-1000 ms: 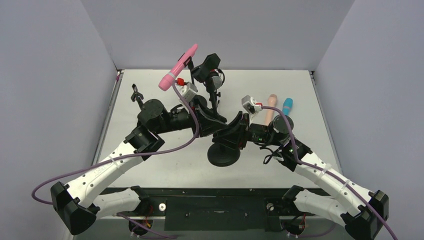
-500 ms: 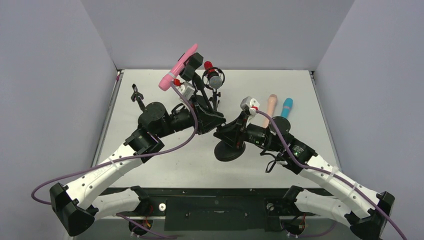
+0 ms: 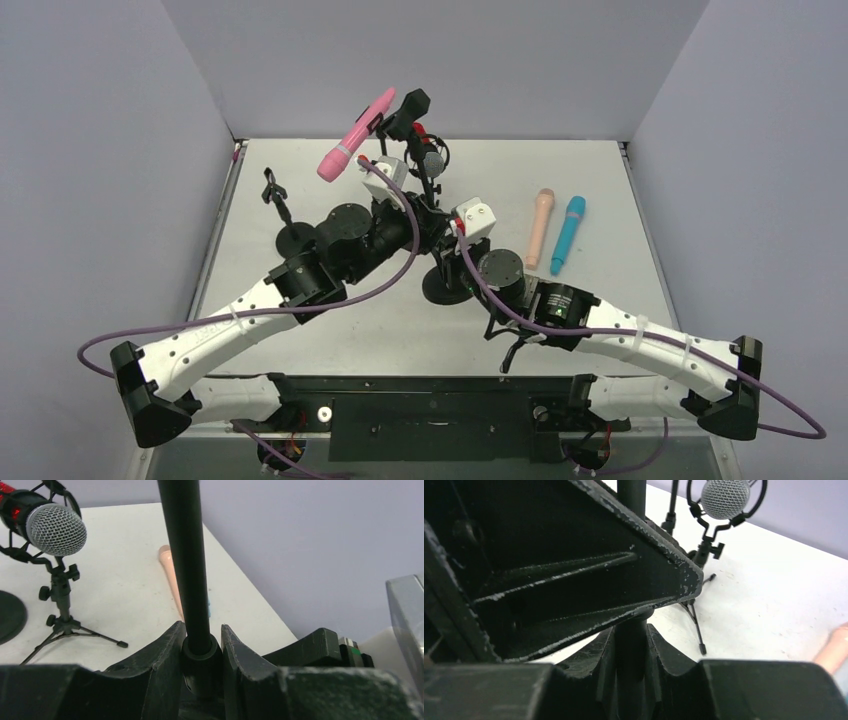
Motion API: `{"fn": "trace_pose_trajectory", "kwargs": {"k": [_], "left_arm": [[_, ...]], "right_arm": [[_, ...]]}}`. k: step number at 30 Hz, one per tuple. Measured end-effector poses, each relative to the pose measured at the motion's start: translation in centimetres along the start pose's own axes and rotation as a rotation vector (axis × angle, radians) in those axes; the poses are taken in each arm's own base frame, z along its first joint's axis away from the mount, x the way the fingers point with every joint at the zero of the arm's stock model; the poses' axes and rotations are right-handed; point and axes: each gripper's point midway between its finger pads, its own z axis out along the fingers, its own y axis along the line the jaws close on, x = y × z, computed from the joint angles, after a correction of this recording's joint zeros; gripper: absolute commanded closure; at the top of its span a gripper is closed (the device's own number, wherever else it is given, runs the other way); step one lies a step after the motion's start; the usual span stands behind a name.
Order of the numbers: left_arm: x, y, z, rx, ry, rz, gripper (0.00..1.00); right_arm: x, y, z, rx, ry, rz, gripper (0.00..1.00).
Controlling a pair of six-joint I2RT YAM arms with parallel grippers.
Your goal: Remove the microphone from the stand
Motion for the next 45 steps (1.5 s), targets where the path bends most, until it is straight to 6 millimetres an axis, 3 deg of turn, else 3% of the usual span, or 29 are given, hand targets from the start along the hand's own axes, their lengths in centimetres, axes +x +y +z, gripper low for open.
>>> {"fn": "trace_pose_trajectory", "kwargs": {"k": [3, 5, 10, 14, 21, 32, 37, 41, 45], "left_arm": [[0.6, 0.8, 0.5, -0.066, 0.014, 0.010, 1.00], [0.7, 1.0, 0.5, -0.082, 0.017, 0.012, 0.90], [0.2, 0.6, 0.5, -0.055, 0.008, 0.011, 0.52], [-1.4, 0.1, -0.5, 0.009, -0.013, 0.019, 0.36], [-4.6, -1.9, -2.9, 0.198, -0.069, 0.023, 0.25], [-3.0, -4.8, -3.5, 0.484, 0.049, 0.016, 0.29], [-2.6, -4.9, -3.9, 0.578, 0.071, -0.035, 0.39], [-3.6, -5.1, -4.3, 0.633, 0.060, -0.062, 0.57], [-3.7, -5.8, -4.6, 0.694, 0.073, -0.080, 0.88]], "right_arm": [[0.7, -0.7, 0.4, 0.040, 0.019, -0.027, 1.00], [0.8, -0.7, 0.5, 0.020, 0.028, -0.031, 1.00], [0.2, -0.5, 0.2, -0.122, 0.031, -0.007, 1.00], [-0.7, -0.7, -1.1, -0.247, 0.012, 0.043, 1.00], [-3.1, 0.9, -3.0, -0.477, -0.066, 0.168, 1.00], [-5.4, 4.1, -5.0, -0.739, -0.107, 0.279, 1.00], [-5.7, 4.7, -5.4, -0.792, -0.107, 0.292, 1.00], [-5.6, 4.8, -5.4, -0.803, -0.096, 0.303, 1.00], [-5.5, 4.6, -5.3, -0.794, -0.092, 0.303, 1.00]]}}
